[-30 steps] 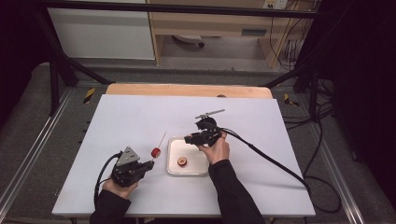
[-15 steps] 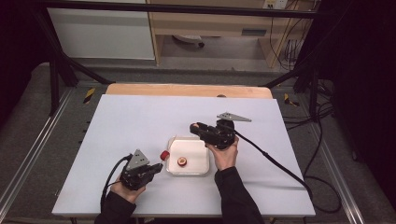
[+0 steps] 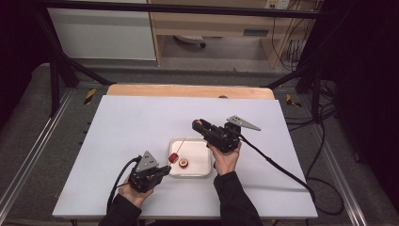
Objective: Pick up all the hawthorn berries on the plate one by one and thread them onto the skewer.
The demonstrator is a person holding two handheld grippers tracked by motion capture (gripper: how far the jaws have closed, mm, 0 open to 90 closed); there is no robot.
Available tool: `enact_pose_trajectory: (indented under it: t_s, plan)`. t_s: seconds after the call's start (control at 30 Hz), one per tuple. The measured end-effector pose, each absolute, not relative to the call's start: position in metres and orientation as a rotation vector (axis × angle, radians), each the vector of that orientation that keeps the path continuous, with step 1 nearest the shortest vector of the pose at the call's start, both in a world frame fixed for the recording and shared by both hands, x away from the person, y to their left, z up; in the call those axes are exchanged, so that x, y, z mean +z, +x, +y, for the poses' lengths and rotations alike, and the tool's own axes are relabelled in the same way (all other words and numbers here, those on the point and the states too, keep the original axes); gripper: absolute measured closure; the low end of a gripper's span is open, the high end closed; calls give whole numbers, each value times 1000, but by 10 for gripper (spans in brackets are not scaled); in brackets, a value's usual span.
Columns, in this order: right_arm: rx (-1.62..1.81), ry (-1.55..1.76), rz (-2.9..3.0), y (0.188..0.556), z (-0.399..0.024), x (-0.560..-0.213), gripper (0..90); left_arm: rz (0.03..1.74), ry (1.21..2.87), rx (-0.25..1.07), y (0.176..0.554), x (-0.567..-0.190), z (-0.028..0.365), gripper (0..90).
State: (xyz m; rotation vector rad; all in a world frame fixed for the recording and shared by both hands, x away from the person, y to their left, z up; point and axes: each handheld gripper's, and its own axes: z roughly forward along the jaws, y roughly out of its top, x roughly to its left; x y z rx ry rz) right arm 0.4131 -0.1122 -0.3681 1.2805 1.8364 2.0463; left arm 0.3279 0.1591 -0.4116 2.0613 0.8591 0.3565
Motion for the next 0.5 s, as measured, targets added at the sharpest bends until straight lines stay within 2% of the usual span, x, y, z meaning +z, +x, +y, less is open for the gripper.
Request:
enact_pose_trajectory:
  t_s: [0.5]
  plan:
    - [2100,1266,1788,408,-113,-365,610,859,2021,314,332,-402,134,887]
